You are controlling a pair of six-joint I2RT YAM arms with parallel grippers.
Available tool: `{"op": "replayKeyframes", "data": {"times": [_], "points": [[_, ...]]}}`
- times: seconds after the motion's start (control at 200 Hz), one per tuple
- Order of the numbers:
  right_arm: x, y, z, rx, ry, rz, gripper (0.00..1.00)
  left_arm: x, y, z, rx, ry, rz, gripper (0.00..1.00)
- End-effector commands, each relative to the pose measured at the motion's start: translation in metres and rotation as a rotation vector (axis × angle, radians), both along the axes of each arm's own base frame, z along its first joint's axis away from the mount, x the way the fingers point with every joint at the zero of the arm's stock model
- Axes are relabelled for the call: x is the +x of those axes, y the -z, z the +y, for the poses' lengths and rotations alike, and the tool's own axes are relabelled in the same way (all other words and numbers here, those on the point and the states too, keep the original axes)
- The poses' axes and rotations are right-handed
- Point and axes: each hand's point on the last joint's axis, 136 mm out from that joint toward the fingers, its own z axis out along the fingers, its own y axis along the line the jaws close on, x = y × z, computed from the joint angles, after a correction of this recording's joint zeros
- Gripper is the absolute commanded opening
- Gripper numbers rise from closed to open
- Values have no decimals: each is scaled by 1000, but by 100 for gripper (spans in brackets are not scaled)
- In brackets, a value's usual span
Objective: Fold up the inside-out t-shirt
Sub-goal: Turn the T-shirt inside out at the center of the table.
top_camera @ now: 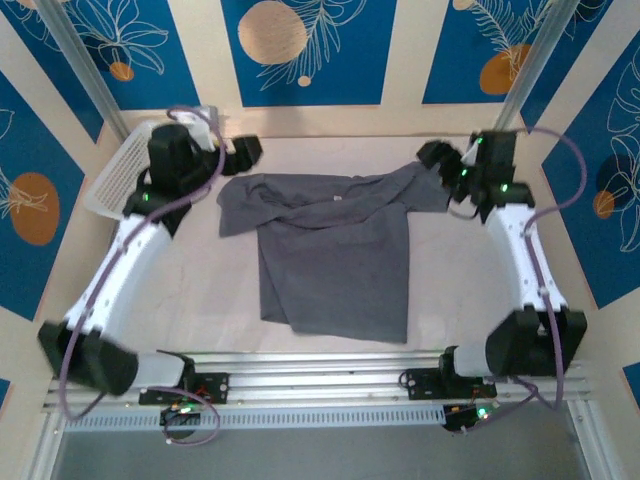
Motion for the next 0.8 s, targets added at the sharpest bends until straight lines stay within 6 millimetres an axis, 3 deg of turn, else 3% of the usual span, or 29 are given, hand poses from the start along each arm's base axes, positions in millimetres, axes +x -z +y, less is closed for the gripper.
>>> {"op": "replayKeyframes", "data": {"times": [0.0,0.14,0.2,0.25,0.345,0.45,0.52,0.595,0.695,0.795], "points": [[-64,80,41,-15,-91,221,90,-62,32,-53,112,250,-84,94],[-150,135,103,-122,-358,372,88,-156,102,-98,338,597,-134,96],[-182,152,132,-187,-515,401,88,-187,131,-101,433,702,-130,99],[-205,169,150,-283,-623,414,88,-201,150,-95,494,731,-104,99],[-232,192,178,-441,-788,415,90,-220,158,-78,549,768,-99,99],[-250,207,214,-537,-961,408,91,-237,139,-61,568,781,-181,99],[-258,217,233,-592,-1041,407,92,-238,132,-44,628,736,-219,99],[-267,227,250,-632,-1121,407,93,-236,137,-23,732,688,-229,99],[-275,238,263,-698,-1175,393,94,-240,149,-7,809,678,-228,99],[-266,249,262,-769,-1139,394,93,-244,153,-1,813,669,-252,99]]}}
